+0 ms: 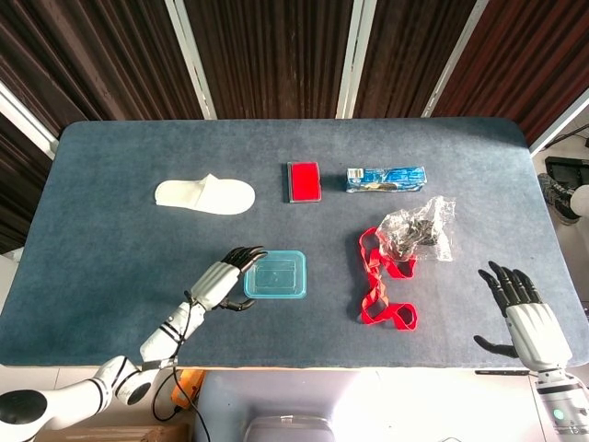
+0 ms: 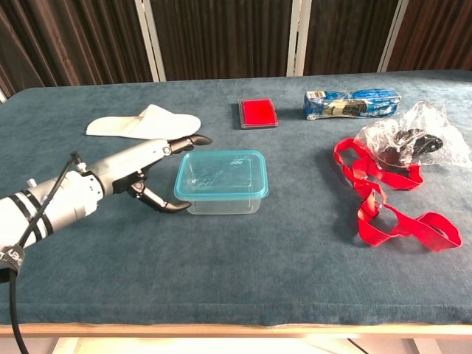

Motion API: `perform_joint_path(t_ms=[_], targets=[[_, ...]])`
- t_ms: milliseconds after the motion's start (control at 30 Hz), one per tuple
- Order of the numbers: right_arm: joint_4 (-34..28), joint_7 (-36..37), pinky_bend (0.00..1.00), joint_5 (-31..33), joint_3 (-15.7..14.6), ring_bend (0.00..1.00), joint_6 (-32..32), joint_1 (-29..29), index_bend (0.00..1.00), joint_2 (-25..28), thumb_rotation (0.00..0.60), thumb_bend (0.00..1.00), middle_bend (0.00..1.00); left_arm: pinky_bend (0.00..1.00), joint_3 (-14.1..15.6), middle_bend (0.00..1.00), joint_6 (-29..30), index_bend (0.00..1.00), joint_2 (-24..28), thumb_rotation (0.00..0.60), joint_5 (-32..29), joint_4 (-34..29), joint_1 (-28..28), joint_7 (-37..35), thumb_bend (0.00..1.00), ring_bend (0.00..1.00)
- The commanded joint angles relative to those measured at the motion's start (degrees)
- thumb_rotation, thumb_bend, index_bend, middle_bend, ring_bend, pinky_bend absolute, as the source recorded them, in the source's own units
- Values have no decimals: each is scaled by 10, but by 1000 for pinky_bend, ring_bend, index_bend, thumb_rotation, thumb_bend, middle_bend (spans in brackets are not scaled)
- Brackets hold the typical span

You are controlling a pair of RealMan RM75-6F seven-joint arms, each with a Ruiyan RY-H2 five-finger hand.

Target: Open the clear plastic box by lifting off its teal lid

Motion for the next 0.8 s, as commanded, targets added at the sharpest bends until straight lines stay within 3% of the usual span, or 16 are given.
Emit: perform_joint_path(t_ms=[33,800], targets=[[0,1,0,0,0,0,-1,0,0,1,600,173,0,0,-4,0,-9,0,-4,600,-10,6,-7,3,274,0],[-1,10,0,0,-2,0,-2,-1,0,6,600,173,0,14,0,11,-15,0,-45,600,-26,64,-33,-9,262,0]])
